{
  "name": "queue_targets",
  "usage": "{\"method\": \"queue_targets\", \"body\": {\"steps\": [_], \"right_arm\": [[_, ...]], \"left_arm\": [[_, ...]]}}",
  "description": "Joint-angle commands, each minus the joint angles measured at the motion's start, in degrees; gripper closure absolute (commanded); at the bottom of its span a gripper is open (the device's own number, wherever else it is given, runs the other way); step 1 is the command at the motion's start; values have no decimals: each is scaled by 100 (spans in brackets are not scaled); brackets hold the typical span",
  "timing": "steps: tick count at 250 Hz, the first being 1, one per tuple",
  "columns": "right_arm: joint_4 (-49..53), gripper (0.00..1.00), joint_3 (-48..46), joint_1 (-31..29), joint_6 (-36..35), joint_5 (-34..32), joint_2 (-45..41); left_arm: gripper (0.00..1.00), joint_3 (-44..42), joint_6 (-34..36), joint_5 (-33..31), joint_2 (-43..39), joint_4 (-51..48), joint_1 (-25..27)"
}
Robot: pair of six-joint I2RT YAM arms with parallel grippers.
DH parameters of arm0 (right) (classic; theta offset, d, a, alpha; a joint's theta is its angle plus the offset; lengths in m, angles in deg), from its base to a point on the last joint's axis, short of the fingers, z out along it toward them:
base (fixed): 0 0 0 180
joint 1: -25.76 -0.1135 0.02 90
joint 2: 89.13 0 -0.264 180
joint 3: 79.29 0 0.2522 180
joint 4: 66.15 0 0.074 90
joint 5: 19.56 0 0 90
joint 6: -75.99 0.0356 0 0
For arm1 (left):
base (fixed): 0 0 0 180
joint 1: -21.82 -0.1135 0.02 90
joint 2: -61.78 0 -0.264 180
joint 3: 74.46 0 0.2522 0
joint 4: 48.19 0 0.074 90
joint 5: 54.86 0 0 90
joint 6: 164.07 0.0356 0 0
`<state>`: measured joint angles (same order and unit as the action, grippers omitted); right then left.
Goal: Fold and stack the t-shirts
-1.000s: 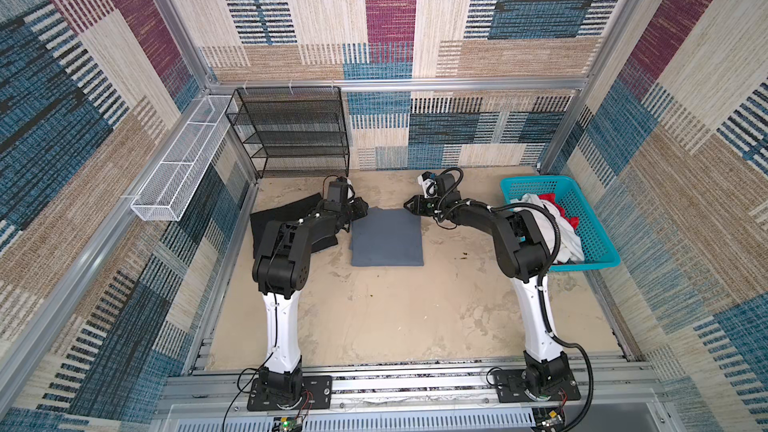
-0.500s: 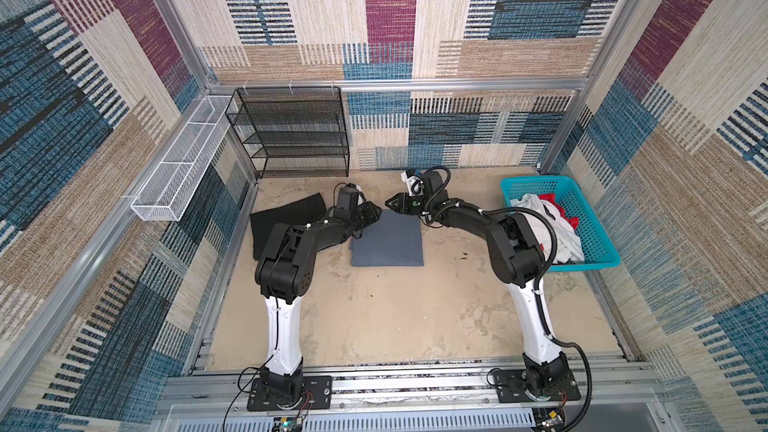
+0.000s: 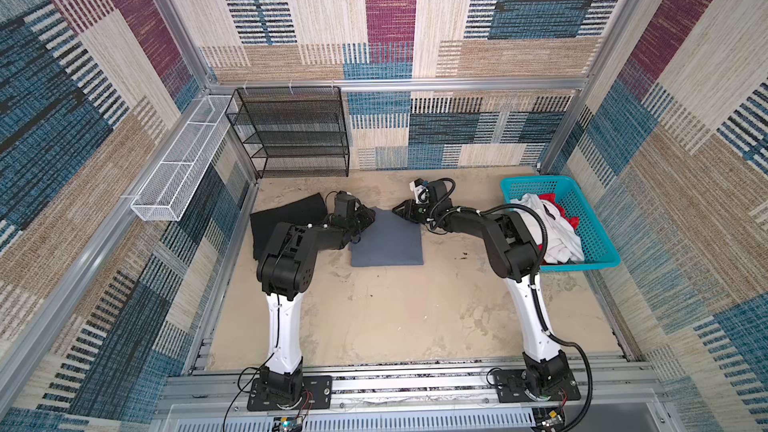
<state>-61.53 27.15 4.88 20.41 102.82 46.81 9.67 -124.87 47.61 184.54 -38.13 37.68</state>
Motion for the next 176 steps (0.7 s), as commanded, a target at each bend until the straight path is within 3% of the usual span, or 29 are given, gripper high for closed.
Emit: {"method": "queue_targets", "body": {"steps": [1, 59, 97, 128, 176], "right_arm": [[-201, 64, -419, 201, -81, -232, -224], [-164, 64, -769, 366, -476, -222, -565], [-569, 64, -1288, 316, -303, -201, -1160], [-681, 64, -1498, 35, -125, -161, -1526], [-1224, 64, -1703, -519, 346, -9, -1511]], "left_arm": [[69, -67, 101, -254, -23, -479, -83], [69, -112, 486, 177, -218, -226, -158], [67, -174, 659, 459, -641, -255, -111], [66, -606, 506, 278, -1054, -184, 51], [67, -1517, 42, 220, -1185, 713, 232]]}}
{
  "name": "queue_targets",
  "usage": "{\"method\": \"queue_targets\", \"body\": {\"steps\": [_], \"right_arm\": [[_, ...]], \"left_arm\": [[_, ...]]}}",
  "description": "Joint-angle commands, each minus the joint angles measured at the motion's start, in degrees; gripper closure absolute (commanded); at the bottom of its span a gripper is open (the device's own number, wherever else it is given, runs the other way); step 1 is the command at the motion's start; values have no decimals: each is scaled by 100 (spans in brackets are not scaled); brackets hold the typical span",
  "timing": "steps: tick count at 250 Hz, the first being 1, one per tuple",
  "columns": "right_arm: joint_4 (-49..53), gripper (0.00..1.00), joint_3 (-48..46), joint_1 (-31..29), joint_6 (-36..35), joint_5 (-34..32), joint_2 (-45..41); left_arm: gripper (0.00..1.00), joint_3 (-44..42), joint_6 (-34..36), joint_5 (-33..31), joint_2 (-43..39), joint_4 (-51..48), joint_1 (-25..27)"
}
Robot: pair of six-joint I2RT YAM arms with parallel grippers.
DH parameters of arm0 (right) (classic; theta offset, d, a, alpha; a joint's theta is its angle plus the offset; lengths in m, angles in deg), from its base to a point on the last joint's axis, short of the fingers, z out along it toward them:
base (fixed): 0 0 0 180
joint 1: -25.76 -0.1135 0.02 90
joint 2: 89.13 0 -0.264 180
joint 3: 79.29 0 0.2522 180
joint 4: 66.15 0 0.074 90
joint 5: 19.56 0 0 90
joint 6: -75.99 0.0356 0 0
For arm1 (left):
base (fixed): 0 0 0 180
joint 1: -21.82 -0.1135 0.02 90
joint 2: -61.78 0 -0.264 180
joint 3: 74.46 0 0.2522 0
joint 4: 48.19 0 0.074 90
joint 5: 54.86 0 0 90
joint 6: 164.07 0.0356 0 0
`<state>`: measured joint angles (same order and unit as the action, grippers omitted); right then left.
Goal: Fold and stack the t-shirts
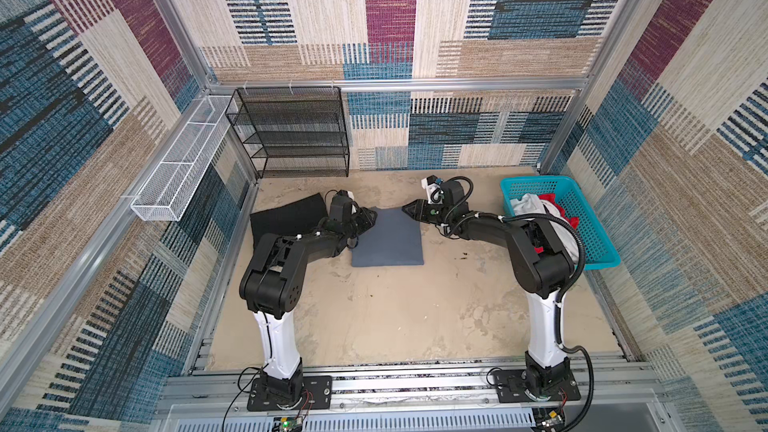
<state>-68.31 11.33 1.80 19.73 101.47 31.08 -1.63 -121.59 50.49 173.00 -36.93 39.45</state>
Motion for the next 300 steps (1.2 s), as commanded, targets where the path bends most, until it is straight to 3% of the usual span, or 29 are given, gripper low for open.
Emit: {"method": "queue_targets", "body": {"steps": [1, 31, 100, 166, 203, 228, 274, 300], "right_arm": [[-562, 64, -129, -216, 427, 125, 72], [-1013, 64, -534, -243, 712, 74, 234], [-1276, 64, -1727, 270, 521, -254, 15], [-980, 64, -2206, 476, 97, -423, -762], [-816, 64, -2090, 168, 208, -197, -1076], [-845, 64, -1960, -228, 358, -109, -1124], [-1590, 64, -2142, -521, 1081, 318, -656], [-1759, 64, -2496, -513, 1159, 187, -606]], "left_arm": [[67, -405, -294, -68, -35, 619, 56], [67, -895, -369, -237, -41, 1203, 47], [67, -1360, -187, -330, -140, 1528, -43], [67, -1458, 261, -249, -690, 1065, -124], [67, -1587, -230, 109, -1102, 817, 47], [67, -1743, -309, -41, -1343, 619, 359], [67, -2376, -442, -73, -1327, 1222, 427], [66, -2696, -408, 16, -1278, 1627, 374]]}}
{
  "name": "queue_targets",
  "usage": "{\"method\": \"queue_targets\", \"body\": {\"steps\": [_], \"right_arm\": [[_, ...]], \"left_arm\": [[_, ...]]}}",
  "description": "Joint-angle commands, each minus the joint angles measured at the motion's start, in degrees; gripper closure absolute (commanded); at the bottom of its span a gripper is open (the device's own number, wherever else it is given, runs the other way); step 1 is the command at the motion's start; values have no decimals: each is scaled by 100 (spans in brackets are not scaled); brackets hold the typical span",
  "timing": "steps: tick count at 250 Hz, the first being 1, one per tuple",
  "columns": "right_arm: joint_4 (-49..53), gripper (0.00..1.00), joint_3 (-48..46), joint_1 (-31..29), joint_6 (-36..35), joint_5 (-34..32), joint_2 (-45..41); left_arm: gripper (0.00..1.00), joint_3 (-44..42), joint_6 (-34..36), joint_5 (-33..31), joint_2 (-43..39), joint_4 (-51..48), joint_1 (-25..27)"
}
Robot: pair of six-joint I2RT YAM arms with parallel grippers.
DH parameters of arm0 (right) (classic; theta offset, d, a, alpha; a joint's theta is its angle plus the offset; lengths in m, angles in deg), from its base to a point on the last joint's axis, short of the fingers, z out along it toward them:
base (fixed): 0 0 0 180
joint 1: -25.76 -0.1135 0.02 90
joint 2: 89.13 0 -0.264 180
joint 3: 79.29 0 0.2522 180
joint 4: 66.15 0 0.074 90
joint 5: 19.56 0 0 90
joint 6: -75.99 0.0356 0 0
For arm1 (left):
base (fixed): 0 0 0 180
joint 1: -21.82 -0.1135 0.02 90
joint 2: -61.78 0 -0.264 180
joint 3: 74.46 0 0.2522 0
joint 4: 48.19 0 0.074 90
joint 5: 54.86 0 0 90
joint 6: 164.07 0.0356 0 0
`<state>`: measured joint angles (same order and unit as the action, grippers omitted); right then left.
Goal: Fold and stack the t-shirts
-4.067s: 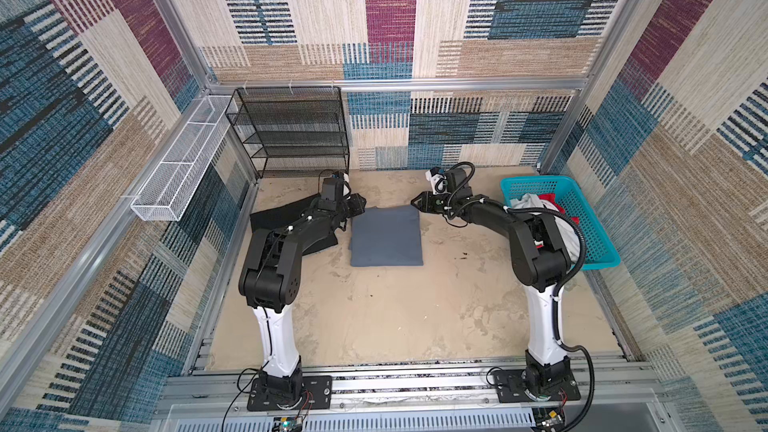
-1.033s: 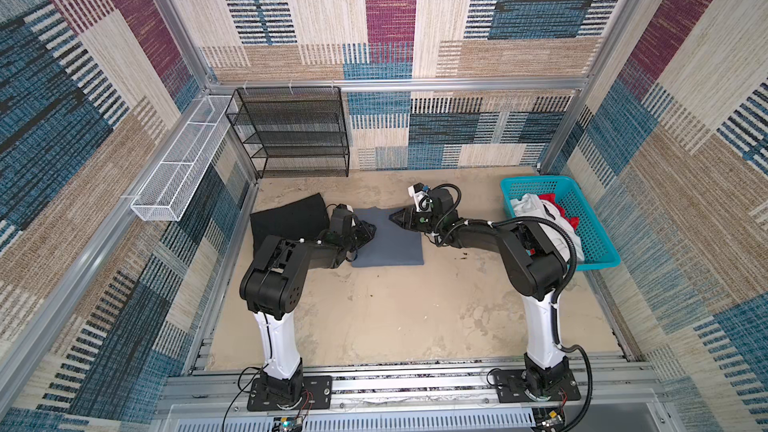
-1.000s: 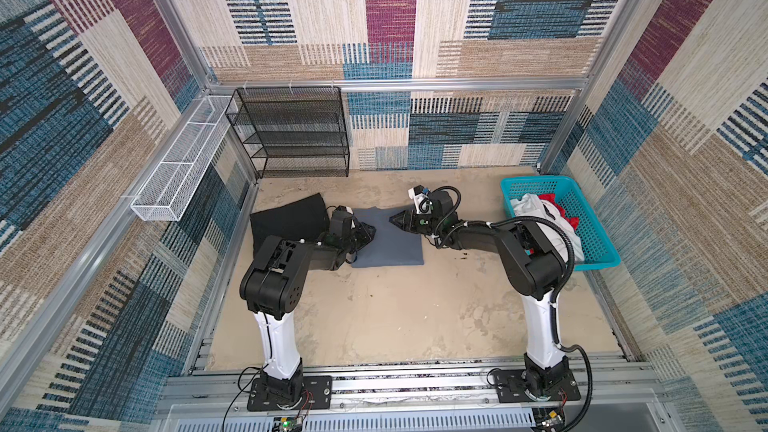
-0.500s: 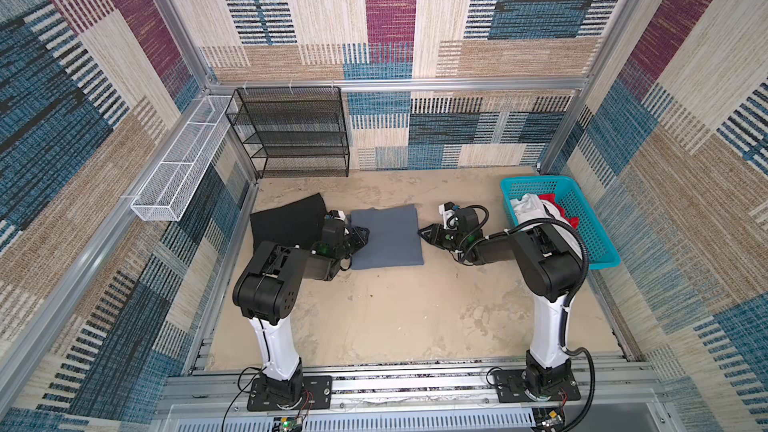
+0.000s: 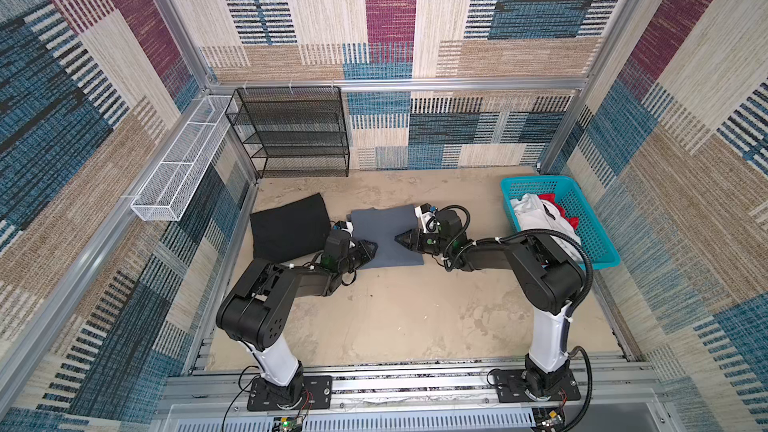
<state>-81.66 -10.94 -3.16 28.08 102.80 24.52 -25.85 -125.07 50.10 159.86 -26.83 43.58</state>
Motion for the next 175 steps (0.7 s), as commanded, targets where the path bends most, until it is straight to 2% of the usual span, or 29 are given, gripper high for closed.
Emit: {"method": "queue_targets", "body": {"steps": [1, 42, 97, 147, 175], "right_arm": [[-413, 64, -280, -17, 317, 44, 47], [-73, 64, -744, 153, 72, -198, -147], [167, 64, -1284, 449, -310, -380, -656], [516, 63, -974, 254, -357, -370, -1094], [386, 63, -845, 23, -164, -262, -1027]], "left_arm": [[66, -280, -55, 57, 35, 623, -40], [66, -646, 107, 167, -14, 921, -143], [66, -928, 338, 120, -428, 758, -202], [66, -401, 451, 164, -994, -509, 68], [67, 175, 328, 327, -838, -900, 433]]}}
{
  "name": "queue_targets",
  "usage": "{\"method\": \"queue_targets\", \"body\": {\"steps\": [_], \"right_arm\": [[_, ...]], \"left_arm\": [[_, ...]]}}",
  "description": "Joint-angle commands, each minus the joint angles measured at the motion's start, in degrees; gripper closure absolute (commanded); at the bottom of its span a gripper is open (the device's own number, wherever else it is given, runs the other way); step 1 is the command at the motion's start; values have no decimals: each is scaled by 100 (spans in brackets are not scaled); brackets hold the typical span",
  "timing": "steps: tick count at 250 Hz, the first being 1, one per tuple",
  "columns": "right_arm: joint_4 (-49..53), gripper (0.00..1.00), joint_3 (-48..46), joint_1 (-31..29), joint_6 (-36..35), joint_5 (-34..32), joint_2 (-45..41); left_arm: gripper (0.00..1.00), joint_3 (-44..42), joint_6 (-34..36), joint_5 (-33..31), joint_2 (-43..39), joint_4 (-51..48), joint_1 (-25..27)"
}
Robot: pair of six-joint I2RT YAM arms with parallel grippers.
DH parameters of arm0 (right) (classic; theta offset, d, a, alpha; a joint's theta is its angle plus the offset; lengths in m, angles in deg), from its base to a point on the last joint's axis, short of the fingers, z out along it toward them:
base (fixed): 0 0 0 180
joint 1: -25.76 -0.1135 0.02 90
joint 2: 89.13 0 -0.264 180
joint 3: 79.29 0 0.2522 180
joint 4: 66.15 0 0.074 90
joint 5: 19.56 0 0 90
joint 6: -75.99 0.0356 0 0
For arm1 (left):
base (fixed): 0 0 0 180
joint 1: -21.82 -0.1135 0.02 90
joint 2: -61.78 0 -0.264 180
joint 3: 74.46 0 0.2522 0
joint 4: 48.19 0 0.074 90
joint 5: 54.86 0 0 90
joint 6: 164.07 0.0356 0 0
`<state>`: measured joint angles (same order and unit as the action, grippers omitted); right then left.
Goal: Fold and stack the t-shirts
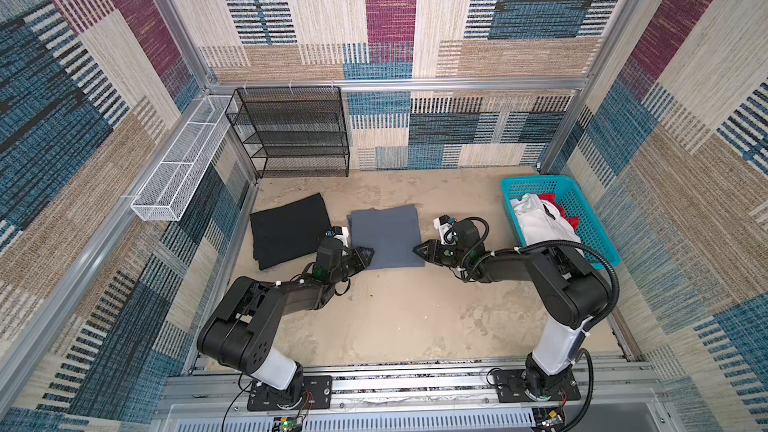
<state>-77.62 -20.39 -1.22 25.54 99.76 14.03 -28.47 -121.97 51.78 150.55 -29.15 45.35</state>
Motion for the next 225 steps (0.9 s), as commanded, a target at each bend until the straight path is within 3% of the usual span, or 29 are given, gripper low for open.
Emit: {"method": "queue_targets", "body": {"steps": [1, 42, 107, 141, 225], "right_arm": [[-31, 63, 104, -178, 98, 45, 30], [-347, 63, -175, -237, 461, 134, 327], [85, 63, -464, -229, 562, -172, 390], [429, 63, -414, -211, 543, -344, 375], [529, 63, -459, -132, 467, -280, 475]], "left_arm": [[67, 453, 9, 175, 108, -669, 266], [67, 899, -386, 524, 834, -360, 593], [68, 860, -1158, 694, 1780, 965, 838], [67, 392, -917, 138, 1443, 791, 749], [66, -300, -204, 50, 676, 63, -248]]}}
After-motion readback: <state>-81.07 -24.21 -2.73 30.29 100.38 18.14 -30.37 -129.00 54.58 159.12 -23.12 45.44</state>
